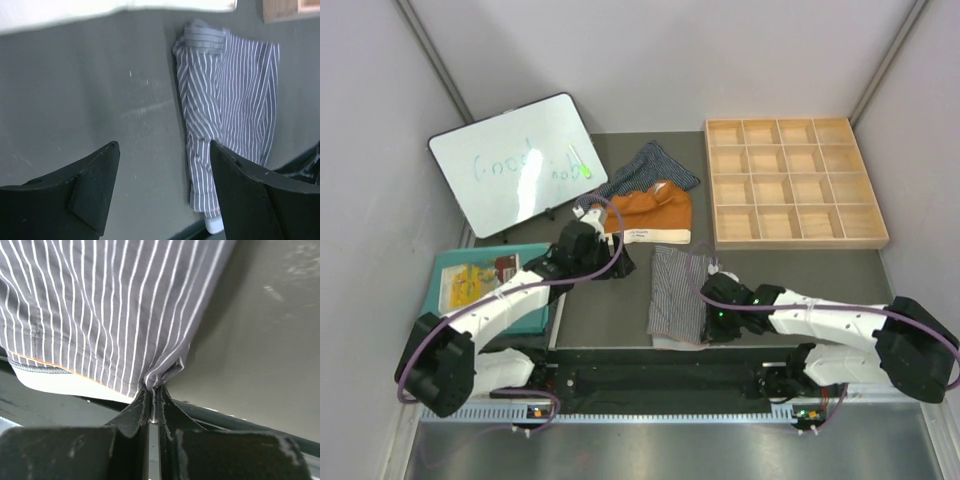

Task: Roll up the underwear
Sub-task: Fold the underwear at the center of the board.

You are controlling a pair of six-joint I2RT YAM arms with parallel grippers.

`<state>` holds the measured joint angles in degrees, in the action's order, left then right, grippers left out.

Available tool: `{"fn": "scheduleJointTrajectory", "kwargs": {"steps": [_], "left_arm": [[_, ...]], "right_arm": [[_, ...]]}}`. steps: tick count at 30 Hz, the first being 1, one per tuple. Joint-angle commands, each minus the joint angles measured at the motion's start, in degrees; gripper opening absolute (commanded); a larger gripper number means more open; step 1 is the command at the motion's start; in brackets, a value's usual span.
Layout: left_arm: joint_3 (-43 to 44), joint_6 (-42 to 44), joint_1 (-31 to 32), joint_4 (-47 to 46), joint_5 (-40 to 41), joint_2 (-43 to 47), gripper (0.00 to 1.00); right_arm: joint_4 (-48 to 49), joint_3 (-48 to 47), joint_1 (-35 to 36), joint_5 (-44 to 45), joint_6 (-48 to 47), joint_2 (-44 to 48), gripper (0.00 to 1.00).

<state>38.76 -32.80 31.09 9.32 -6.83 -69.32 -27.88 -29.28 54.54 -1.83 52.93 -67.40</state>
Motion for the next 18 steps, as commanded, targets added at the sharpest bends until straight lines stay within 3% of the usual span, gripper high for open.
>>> {"fn": "scheduleJointTrajectory", "kwargs": {"steps": [1,3,10,13,18], "left_arm": [[-6.93,-4.64,-0.24,-8.25,-7.13,4.27,0.77],[-8.35,-6.49,-0.24,-11.14,-8.63,4.89,0.76],[-15.11,-10.26,-0.15,-19.41,-12.76,4.29,0.75],[-17.13,-12.29,0.11,-23.54,-14.00,2.79,0.74],[-17.93,-13.70,1.25,-26.54,-14.44,-0.02,0.73]], "right_arm": [[3.89,-2.36,3.90,1.65,5.25,-3.17,0.00],[2.84,-3.15,3.90,3.22,5.26,-3.36,0.06],[-6.48,-6.23,0.32,8.68,2.36,5.50,0.51],[-6.05,-5.18,-3.99,7.63,-0.88,10.52,0.59],[-1.67,-4.21,-12.78,5.17,-6.16,12.29,0.59]]}}
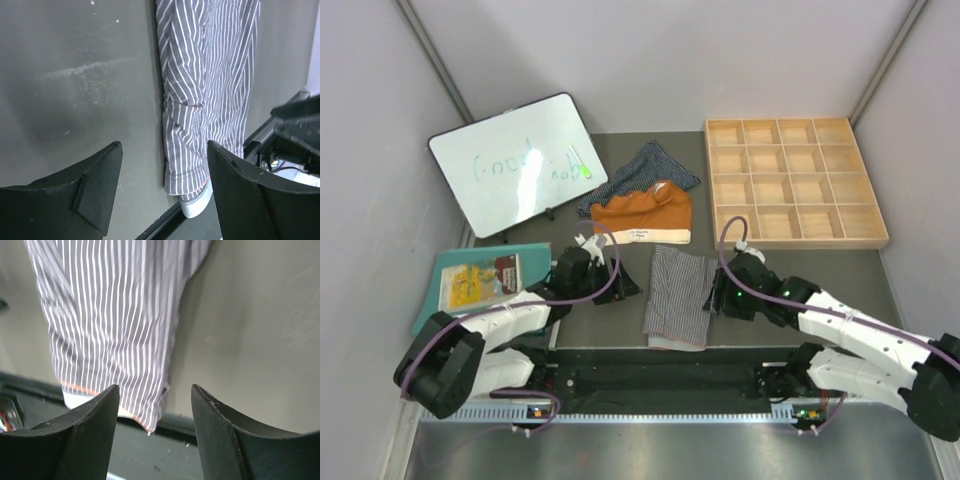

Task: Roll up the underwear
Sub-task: Fold the underwear at the center of the board.

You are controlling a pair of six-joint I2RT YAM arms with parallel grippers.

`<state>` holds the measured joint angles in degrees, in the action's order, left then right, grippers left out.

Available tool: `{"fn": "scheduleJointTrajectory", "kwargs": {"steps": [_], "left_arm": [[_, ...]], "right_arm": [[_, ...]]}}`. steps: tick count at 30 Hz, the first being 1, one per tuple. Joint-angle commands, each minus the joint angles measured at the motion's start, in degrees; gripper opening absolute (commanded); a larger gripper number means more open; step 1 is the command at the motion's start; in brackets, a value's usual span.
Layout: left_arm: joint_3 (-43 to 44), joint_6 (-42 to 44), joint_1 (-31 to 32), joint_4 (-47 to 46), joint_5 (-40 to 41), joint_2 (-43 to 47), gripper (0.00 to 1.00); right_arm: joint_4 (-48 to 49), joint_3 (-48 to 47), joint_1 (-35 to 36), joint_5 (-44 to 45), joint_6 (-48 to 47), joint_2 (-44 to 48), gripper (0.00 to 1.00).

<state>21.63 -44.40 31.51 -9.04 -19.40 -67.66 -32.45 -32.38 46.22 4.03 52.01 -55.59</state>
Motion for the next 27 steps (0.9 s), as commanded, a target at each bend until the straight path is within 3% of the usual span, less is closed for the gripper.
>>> {"fn": "scheduleJointTrajectory", "kwargs": {"steps": [1,13,27], "left_arm": [[-0.97,-2.27,1.01,-8.54,-1.78,-2.04,0.72],[-2.55,-4.20,6.01,-12.49,0.85,-8.10,0.68],[-3.87,-6.75,11.29,-10.12,3.92,-9.07,0.57]], "right_arm": [[3.96,-1.02,-5.16,-1.04,-5.77,0.05,0.59],[16.79,0.21,-14.04,-3.77,-10.96,-10.23,0.56],[24.18,-1.02,-16.16,-5.62,-11.75,-21.31,0.51]]}}
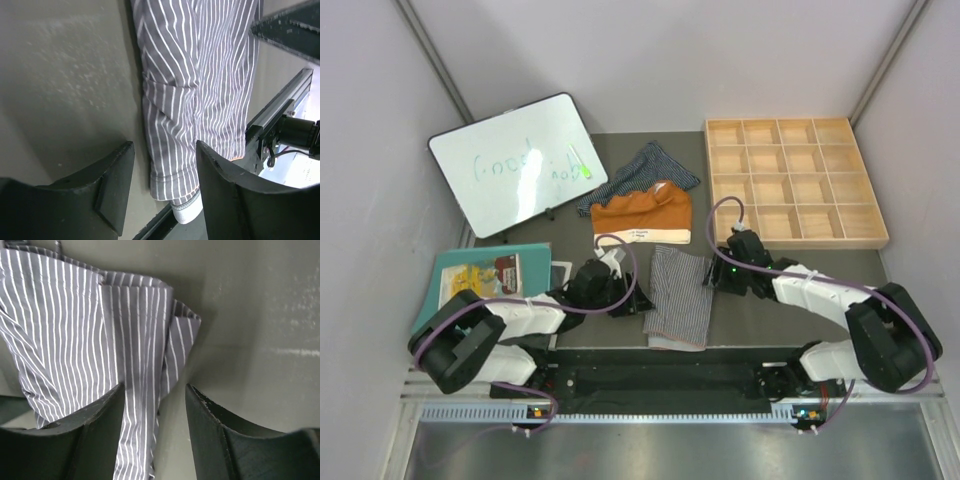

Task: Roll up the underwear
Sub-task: Fold the underwear at the center of the board.

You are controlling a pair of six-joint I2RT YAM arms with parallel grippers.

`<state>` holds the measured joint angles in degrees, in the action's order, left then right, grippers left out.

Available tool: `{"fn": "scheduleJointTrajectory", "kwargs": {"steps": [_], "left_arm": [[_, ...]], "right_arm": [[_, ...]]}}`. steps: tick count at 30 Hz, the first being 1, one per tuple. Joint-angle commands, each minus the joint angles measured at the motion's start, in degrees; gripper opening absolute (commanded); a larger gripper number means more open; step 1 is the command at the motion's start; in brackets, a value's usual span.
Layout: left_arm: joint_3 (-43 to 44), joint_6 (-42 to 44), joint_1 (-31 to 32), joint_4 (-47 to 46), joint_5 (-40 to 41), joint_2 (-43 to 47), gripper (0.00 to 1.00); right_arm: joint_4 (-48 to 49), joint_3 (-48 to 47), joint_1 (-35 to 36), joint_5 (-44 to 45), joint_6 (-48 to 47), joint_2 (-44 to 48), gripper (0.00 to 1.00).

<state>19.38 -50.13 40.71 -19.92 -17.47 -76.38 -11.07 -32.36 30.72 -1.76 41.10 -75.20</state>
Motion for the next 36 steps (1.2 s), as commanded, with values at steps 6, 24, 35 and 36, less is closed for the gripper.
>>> {"fn": "scheduleJointTrajectory", "kwargs": {"steps": [6,24,35,36], "left_arm": [[-2.94,-3.83,4.82,0.94,2.79,-0.88,0.50],[-4.96,-9.81,11.14,2.43,4.99,4.66,0.14],[4.17,-1.91,11.06,19.39,12.64,12.30,0.60],[4.79,-1.55,11.06,19.66,12.90,12.22,0.60]], "right_arm": [[4.65,-0.78,-0.57,0.18,-0.50,-3.37,0.49],[6.94,-1.92,-0.75,1.58,0.21,-9.44,0.00],[-1.76,-0.35,-0.66,-4.91,-2.52,1.80,0.47],[-1.85,1.93,-0.66,-5.96,-2.26,3.12,0.47]]}}
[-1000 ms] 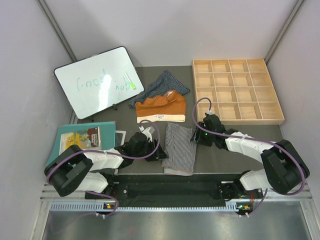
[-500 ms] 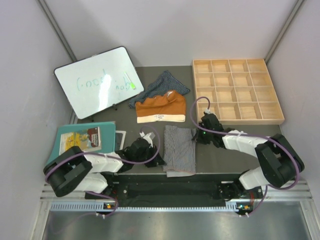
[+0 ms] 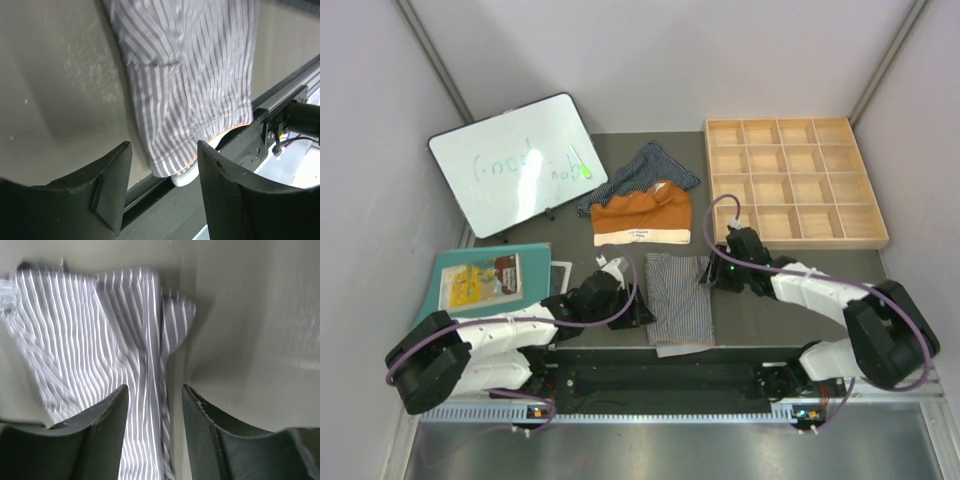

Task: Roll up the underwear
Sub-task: Fold the underwear at the center of the board.

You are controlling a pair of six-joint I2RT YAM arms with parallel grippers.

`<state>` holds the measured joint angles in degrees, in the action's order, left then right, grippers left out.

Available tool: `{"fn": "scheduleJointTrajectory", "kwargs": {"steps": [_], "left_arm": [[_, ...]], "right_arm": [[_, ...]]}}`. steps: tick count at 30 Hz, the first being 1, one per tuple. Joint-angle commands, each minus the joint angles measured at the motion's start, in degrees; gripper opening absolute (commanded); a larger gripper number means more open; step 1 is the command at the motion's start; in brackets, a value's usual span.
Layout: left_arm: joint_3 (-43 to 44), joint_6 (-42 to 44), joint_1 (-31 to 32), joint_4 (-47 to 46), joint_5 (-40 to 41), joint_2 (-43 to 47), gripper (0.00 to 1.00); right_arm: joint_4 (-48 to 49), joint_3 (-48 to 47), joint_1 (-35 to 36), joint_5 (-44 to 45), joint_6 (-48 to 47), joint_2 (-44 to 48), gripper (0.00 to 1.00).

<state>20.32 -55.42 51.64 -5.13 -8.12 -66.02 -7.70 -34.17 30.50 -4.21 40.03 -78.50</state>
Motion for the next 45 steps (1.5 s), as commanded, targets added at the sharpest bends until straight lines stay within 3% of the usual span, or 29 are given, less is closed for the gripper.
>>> {"fn": "scheduleJointTrajectory", "kwargs": {"steps": [1,8,15,28,31,37,40,45], "left_arm": [[4.98,4.17,0.13,4.86,4.07,1.34,0.60],[11.23,6.72,0.04,0.74,2.68,-5.78,0.58],[13.00,5.94,0.13,-7.52,-2.16,-13.60,0.55],[8.34,4.79,0.04,-12.54,-1.20,-18.00,0.53],[7.46,4.53,0.13,-13.42,-1.37,-18.18,0.53],[8.51,5.93,0.13,-12.37,-0.85,-17.48,0.53],[10.88,8.13,0.13,-6.84,1.86,-14.59,0.54],[10.45,9.37,0.13,0.02,6.27,-8.08,0.55]], "right_arm": [[-6.00,4.89,-0.27,-5.27,-0.75,8.08,0.48],[-10.65,12.02,7.37,-5.55,7.25,20.38,0.48],[-11.46,17.64,8.52,-6.42,12.09,28.48,0.46],[-6.54,21.34,11.95,-8.62,16.92,28.32,0.39],[-6.01,22.13,12.30,-8.80,17.54,27.88,0.36],[-8.63,20.03,12.39,-7.75,16.40,29.01,0.07],[-10.22,18.53,12.30,-6.87,15.61,29.02,0.00],[-10.58,17.21,12.39,-6.34,15.08,28.05,0.00]]}}
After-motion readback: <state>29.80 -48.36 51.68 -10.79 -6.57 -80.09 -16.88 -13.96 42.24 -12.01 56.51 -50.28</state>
